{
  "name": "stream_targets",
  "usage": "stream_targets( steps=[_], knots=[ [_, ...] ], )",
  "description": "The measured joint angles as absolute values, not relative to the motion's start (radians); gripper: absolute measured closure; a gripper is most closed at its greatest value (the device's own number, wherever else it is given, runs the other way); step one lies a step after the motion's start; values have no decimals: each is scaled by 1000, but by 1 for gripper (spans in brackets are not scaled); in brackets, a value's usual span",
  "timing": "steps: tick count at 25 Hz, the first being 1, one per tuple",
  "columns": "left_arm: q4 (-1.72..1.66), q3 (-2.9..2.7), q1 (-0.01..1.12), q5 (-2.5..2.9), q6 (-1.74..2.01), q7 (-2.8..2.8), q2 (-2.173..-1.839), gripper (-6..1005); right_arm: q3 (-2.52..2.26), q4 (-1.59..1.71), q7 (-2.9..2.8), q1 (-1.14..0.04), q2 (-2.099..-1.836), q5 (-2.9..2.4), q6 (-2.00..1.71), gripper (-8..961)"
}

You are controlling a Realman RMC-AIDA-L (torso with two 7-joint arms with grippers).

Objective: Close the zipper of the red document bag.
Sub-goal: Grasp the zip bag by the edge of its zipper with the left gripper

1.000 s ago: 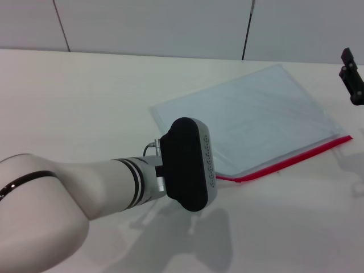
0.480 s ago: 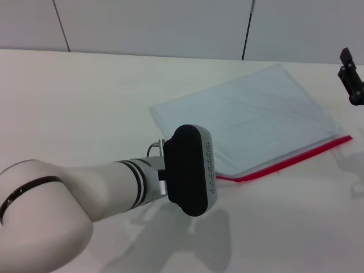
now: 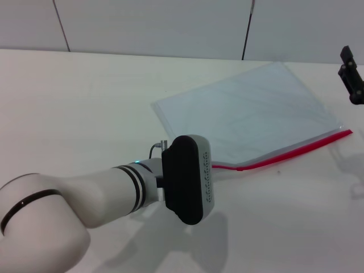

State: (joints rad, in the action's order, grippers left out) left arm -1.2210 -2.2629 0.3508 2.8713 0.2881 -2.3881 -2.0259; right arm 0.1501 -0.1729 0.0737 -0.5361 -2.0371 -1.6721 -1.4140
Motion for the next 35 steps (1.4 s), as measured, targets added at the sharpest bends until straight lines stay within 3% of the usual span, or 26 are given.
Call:
stream_targets(
  steps=[5, 19, 26, 35],
  knots=[
    [-1214, -2263, 352, 2870, 282, -2395, -2026, 944, 147, -173, 74, -537, -2037, -1677, -1414, 271],
    [-1199, -2234, 245, 2872, -52, -2381, -2027, 947, 132, -149, -32, -538, -2029, -1748, -1436, 270],
    [-1108, -2257, 184, 2826, -431, -2318, -2028, 947, 132, 137, -495, -567, -2024, -2029, -1510, 282],
    [-1061, -2274, 174, 2781, -528, -2296, -2025, 946, 130, 263, -538, -584, -2027, -2238, -1551, 301]
  ],
)
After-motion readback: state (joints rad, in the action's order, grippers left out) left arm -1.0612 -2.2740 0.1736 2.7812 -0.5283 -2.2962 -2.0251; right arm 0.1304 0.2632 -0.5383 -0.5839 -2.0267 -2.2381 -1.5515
